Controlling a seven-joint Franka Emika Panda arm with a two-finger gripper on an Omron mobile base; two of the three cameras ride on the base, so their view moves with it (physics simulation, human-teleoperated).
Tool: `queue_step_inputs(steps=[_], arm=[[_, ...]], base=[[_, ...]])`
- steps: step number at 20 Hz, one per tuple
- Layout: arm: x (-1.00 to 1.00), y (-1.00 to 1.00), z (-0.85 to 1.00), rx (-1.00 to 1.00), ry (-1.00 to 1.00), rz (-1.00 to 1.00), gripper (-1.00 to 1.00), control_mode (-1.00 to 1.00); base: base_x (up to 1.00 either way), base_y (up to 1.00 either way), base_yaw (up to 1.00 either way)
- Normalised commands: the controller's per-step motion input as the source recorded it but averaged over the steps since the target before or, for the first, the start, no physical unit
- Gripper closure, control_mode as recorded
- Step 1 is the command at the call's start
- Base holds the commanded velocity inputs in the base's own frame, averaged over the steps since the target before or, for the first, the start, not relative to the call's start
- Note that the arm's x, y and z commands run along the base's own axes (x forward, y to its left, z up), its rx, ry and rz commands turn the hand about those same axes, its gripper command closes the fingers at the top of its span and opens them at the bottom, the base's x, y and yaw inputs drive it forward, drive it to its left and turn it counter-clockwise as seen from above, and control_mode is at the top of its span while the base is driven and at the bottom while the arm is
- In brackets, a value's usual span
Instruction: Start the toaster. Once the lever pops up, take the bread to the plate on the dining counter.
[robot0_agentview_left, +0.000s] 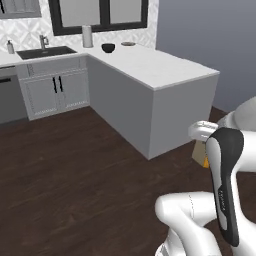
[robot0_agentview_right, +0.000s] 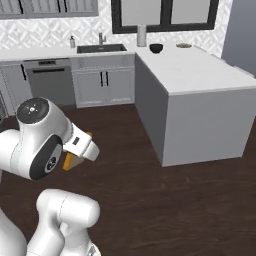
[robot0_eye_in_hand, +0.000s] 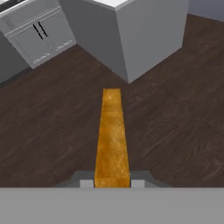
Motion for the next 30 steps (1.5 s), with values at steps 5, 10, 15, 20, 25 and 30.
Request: queue_step_inputs(steps=[5, 10, 15, 20, 25, 30], arm=[[0.0, 0.0, 0.0, 0.0, 0.0, 0.0, 1.0, 1.0], [0.0, 0.0, 0.0, 0.0, 0.0, 0.0, 1.0, 1.0], [0.0, 0.0, 0.0, 0.0, 0.0, 0.0, 1.0, 1.0], [0.0, 0.0, 0.0, 0.0, 0.0, 0.0, 1.0, 1.0], [0.0, 0.0, 0.0, 0.0, 0.0, 0.0, 1.0, 1.0], [0.0, 0.0, 0.0, 0.0, 0.0, 0.0, 1.0, 1.0]], base=[[1.0, -0.51, 0.04], [1.0, -0.65, 0.19], [1.0, -0.77, 0.26], [0.96, -0.97, 0.27], [0.75, -1.0, 0.22], [0.61, -1.0, 0.24]])
